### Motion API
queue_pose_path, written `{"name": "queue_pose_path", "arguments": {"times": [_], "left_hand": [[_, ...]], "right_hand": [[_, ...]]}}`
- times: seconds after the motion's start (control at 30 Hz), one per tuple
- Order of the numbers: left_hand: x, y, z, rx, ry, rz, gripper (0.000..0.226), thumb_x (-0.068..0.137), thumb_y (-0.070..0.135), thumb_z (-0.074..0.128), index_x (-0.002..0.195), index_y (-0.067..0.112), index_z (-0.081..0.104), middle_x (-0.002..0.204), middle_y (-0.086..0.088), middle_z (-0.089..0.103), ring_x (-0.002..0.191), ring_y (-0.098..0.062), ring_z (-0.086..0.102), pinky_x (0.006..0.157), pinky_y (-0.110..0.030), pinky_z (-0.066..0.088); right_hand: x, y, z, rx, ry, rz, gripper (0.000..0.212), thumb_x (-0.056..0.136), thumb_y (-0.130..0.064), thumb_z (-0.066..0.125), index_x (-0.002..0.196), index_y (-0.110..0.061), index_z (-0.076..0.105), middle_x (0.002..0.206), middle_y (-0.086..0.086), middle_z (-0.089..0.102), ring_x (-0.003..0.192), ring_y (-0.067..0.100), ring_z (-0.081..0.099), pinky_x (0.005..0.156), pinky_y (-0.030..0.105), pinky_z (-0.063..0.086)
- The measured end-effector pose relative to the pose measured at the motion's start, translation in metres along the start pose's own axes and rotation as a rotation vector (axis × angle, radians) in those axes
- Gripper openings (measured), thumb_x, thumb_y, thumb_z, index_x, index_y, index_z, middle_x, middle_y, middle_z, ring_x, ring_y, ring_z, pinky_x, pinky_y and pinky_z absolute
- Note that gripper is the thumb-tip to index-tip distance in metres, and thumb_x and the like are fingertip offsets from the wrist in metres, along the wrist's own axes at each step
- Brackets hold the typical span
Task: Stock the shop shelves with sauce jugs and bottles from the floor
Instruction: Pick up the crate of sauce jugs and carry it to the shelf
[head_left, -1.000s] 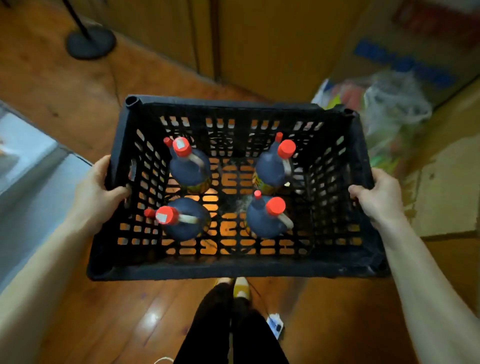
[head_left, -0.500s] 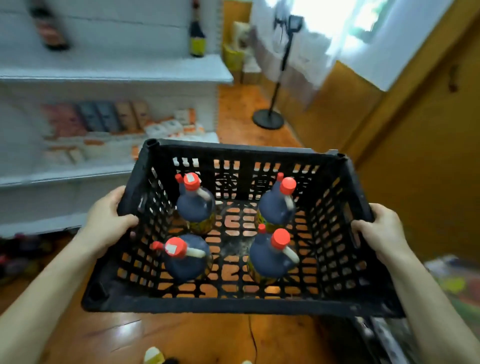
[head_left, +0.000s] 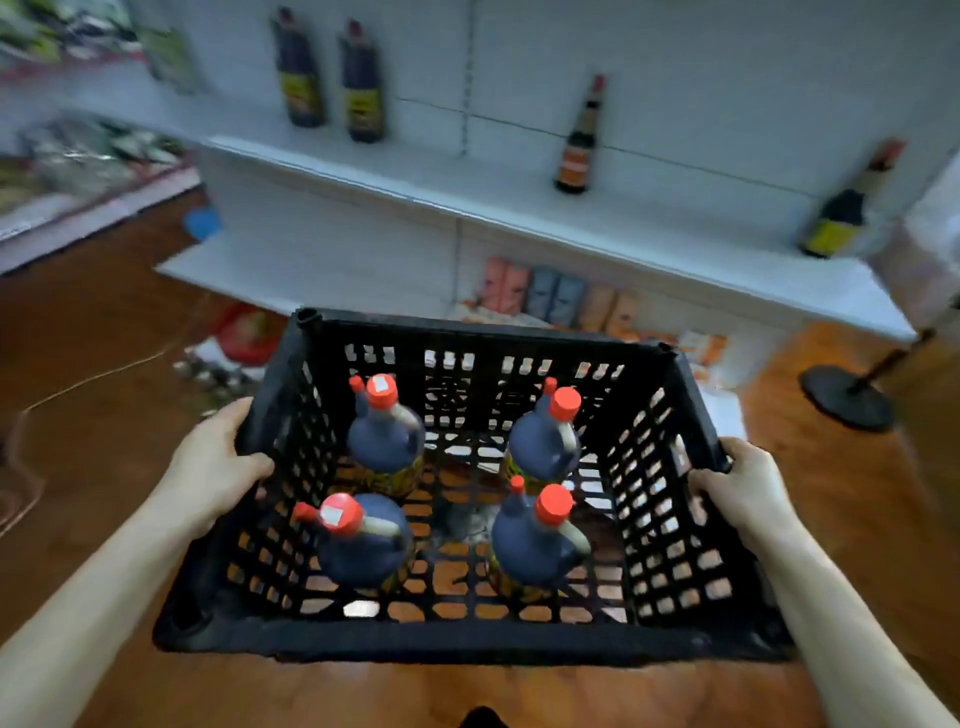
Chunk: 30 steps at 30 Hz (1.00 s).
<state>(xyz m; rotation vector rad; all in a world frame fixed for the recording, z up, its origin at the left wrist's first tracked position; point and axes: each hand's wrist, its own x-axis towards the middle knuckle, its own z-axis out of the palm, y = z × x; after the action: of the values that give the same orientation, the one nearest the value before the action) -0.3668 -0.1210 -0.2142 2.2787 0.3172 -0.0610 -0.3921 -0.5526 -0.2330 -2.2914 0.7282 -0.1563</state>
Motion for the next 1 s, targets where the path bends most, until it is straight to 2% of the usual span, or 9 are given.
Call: {"name": "queue_pose_path", "arguments": {"times": [0.1,0.17,0.23,0.27,0.4,0.5,0.63,0.77,1.0], "left_hand": [[0.020,-0.036,-0.035,-0.027,0.105,-0.113,0.059,0.075,-0.012,0.059,0.126,0.015,0.049,0.098,-0.016,0.065,0.064,-0.023,0.061,0.048,-0.017,0.044],[0.033,-0.060,-0.057,-0.057,0.164,-0.193,0.060,0.076,-0.013,0.060,0.127,0.015,0.048,0.098,-0.017,0.064,0.065,-0.028,0.063,0.059,-0.033,0.049],[0.044,-0.083,-0.076,-0.087,0.229,-0.263,0.060,0.074,-0.014,0.060,0.127,0.015,0.049,0.101,-0.017,0.064,0.075,-0.033,0.064,0.072,-0.042,0.050],[0.050,-0.094,-0.085,-0.096,0.272,-0.292,0.060,0.073,-0.014,0.061,0.126,0.014,0.050,0.103,-0.016,0.063,0.081,-0.033,0.062,0.076,-0.042,0.048],[0.068,-0.132,-0.118,-0.125,0.409,-0.408,0.060,0.073,-0.016,0.061,0.127,0.008,0.051,0.101,-0.010,0.059,0.090,-0.028,0.055,0.073,-0.034,0.040],[0.078,-0.162,-0.143,-0.167,0.475,-0.512,0.060,0.077,-0.014,0.059,0.131,0.008,0.047,0.102,-0.007,0.056,0.088,-0.025,0.053,0.075,-0.033,0.041],[0.097,-0.212,-0.179,-0.244,0.570,-0.636,0.061,0.078,-0.014,0.058,0.132,0.011,0.046,0.112,-0.012,0.060,0.094,-0.026,0.056,0.084,-0.039,0.046],[0.120,-0.270,-0.213,-0.232,0.594,-0.724,0.063,0.078,-0.012,0.059,0.134,0.012,0.044,0.116,-0.014,0.061,0.101,-0.030,0.058,0.085,-0.043,0.048],[0.176,-0.361,-0.250,-0.171,0.613,-0.821,0.060,0.080,-0.009,0.059,0.133,0.012,0.043,0.122,-0.016,0.058,0.109,-0.033,0.055,0.088,-0.043,0.046]], "right_hand": [[0.031,-0.063,0.060,-0.018,-0.110,-0.123,0.017,0.067,0.008,0.064,0.081,-0.002,0.058,0.069,0.019,0.056,0.068,0.029,0.055,0.062,0.039,0.045],[0.048,-0.106,0.101,-0.037,-0.199,-0.198,0.019,0.070,0.008,0.063,0.086,-0.003,0.060,0.072,0.017,0.057,0.068,0.027,0.054,0.060,0.036,0.041],[0.064,-0.148,0.144,-0.051,-0.290,-0.261,0.019,0.072,0.008,0.062,0.088,-0.003,0.060,0.075,0.017,0.060,0.069,0.029,0.057,0.061,0.036,0.043],[0.072,-0.169,0.166,-0.061,-0.326,-0.294,0.018,0.072,0.007,0.062,0.088,-0.002,0.061,0.076,0.017,0.060,0.071,0.031,0.058,0.062,0.036,0.043],[0.088,-0.248,0.251,-0.140,-0.457,-0.458,0.021,0.075,0.005,0.062,0.096,0.003,0.061,0.078,0.015,0.059,0.067,0.028,0.054,0.052,0.030,0.036],[0.085,-0.307,0.311,-0.172,-0.515,-0.545,0.023,0.074,0.004,0.062,0.097,0.000,0.061,0.080,0.015,0.060,0.074,0.032,0.057,0.059,0.032,0.039],[0.072,-0.376,0.393,-0.195,-0.613,-0.602,0.017,0.072,0.006,0.061,0.088,-0.001,0.060,0.075,0.017,0.059,0.071,0.032,0.056,0.062,0.034,0.041],[0.052,-0.425,0.475,-0.203,-0.687,-0.629,0.015,0.073,0.005,0.060,0.084,-0.004,0.057,0.076,0.017,0.060,0.071,0.034,0.058,0.063,0.036,0.046],[0.030,-0.476,0.610,-0.214,-0.775,-0.655,0.026,0.077,0.001,0.061,0.102,-0.006,0.059,0.092,0.016,0.065,0.084,0.034,0.062,0.075,0.044,0.052]]}}
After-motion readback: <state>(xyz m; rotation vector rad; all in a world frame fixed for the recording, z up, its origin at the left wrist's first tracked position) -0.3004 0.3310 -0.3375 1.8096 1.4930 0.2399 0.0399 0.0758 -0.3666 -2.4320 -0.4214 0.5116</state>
